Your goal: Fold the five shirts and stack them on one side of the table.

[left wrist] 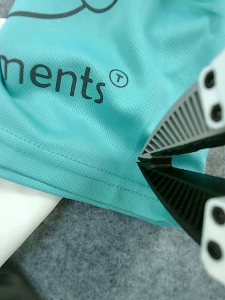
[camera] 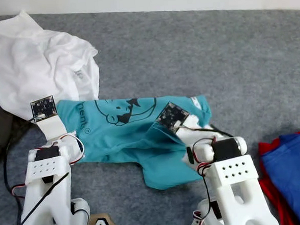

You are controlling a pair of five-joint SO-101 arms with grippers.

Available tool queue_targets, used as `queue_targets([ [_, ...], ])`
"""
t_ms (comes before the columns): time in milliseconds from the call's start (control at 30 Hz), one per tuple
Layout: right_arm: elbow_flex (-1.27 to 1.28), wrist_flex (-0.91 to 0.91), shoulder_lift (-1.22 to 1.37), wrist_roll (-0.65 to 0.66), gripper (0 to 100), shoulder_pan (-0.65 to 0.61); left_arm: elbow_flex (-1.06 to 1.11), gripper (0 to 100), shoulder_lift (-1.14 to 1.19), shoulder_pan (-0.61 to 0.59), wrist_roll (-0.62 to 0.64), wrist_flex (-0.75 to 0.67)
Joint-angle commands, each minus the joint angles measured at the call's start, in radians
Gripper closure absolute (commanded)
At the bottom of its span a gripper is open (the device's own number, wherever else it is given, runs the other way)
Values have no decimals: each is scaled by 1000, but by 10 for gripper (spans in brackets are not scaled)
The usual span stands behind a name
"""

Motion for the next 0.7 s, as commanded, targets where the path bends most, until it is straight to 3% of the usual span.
queue_targets([
  [0, -5, -31, -5, 6, 678, 15, -5, 987, -7, 8, 2, -12],
  [100, -5, -35, 35, -26, 741, -12, -5, 987, -7, 8, 2, -12],
  [233, -5, -81, 105, -91, 995, -56, -5, 987, -7, 8, 2, -12],
  [467, -5, -139, 220, -127, 991, -58, -5, 987, -7, 8, 2, -12],
  [667, -25, -314, 364, -127, 991, -24, -5, 987, -7, 8, 2, -12],
])
